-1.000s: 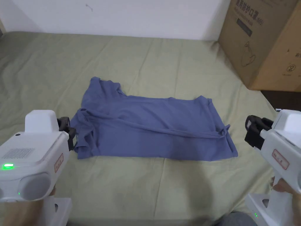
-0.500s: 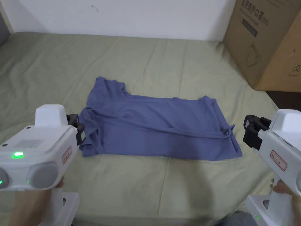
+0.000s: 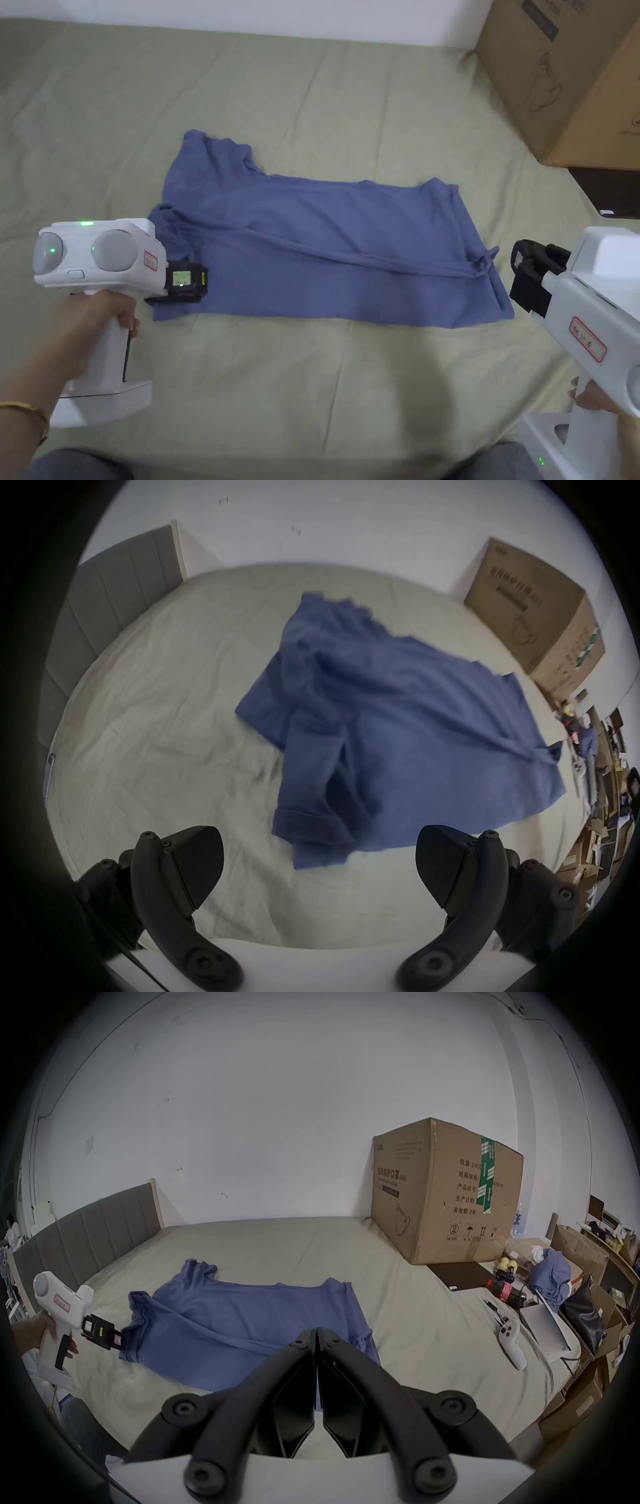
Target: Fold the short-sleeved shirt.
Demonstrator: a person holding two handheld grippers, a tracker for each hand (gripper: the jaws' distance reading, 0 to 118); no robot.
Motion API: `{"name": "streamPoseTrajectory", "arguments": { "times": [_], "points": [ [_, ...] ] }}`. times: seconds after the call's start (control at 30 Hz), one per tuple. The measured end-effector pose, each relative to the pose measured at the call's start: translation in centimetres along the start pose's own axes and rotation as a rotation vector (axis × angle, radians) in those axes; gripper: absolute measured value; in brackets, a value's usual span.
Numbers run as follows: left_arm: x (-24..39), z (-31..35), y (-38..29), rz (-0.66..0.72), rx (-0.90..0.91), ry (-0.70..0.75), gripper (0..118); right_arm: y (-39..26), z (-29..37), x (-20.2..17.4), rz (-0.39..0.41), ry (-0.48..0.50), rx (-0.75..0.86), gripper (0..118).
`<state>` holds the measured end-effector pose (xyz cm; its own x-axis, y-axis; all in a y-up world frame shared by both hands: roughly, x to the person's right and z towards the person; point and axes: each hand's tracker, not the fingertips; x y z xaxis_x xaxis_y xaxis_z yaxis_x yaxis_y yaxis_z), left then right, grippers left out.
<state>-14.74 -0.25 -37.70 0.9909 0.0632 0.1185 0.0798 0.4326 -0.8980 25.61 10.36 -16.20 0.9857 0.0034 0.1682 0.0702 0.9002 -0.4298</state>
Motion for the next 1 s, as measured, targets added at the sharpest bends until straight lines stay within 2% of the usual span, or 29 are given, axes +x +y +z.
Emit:
{"name": "streamPoseTrajectory", "arguments": {
  "times": [0.1, 0.2, 0.23, 0.27, 0.37, 0.47, 0.6, 0.63, 0.7, 0.73, 0.77, 0.9, 0.93, 1.0],
  "points": [
    [-0.1, -1.8, 0.7, -0.001, -0.016, 0.031, 110, -0.5, -0.6, 0.3, 0.017, -0.013, -0.033, 0],
    [0.0, -2.9, 1.1, -0.012, -0.031, 0.041, 64, -0.9, -1.2, 0.6, 0.027, -0.025, -0.054, 0],
    [-0.1, -3.2, 1.1, -0.02, -0.05, 0.029, 41, -0.9, -1.5, 0.8, 0.023, -0.03, -0.059, 0],
    [-0.2, -3.4, 1.0, -0.013, -0.058, 0.002, 23, -0.9, -1.7, 0.9, 0.016, -0.032, -0.064, 0],
    [-0.4, -2.9, 0.7, 0.113, -0.024, -0.074, 3, -0.8, -2.2, 1.1, 0.01, -0.041, -0.076, 0],
    [-0.5, -2.4, 0.2, 0.04, -0.001, -0.045, 2, -0.3, -3.6, 1.5, 0.0, -0.036, -0.126, 0],
    [-1.2, -0.1, 0.0, 0.068, 0.071, -0.076, 2, 0.5, -8.0, 2.9, -0.006, -0.055, -0.274, 1],
    [-1.2, 0.5, 0.0, 0.064, 0.087, -0.079, 2, 0.6, -9.6, 3.6, -0.033, -0.055, -0.34, 18],
    [-1.3, 1.5, -0.1, 0.054, 0.116, -0.085, 2, 0.3, -12.5, 5.0, -0.073, -0.049, -0.49, 80],
    [-1.4, 1.9, -0.1, 0.054, 0.121, -0.088, 2, -0.2, -14.0, 5.6, -0.096, -0.049, -0.564, 108],
    [-1.3, 2.1, -0.1, 0.055, 0.128, -0.093, 2, -0.7, -15.0, 6.1, -0.132, -0.059, -0.586, 112],
    [-1.7, 2.4, -0.1, 0.072, 0.14, -0.102, 2, -2.5, -17.4, 7.4, -0.201, -0.143, -0.638, 112],
    [-1.9, 2.3, -0.1, 0.08, 0.136, -0.102, 2, -3.0, -18.1, 7.8, -0.226, -0.164, -0.653, 111],
    [-2.2, 2.2, -0.3, 0.097, 0.131, -0.1, 2, -3.7, -18.7, 7.9, -0.241, -0.196, -0.673, 100]
  ]
}}
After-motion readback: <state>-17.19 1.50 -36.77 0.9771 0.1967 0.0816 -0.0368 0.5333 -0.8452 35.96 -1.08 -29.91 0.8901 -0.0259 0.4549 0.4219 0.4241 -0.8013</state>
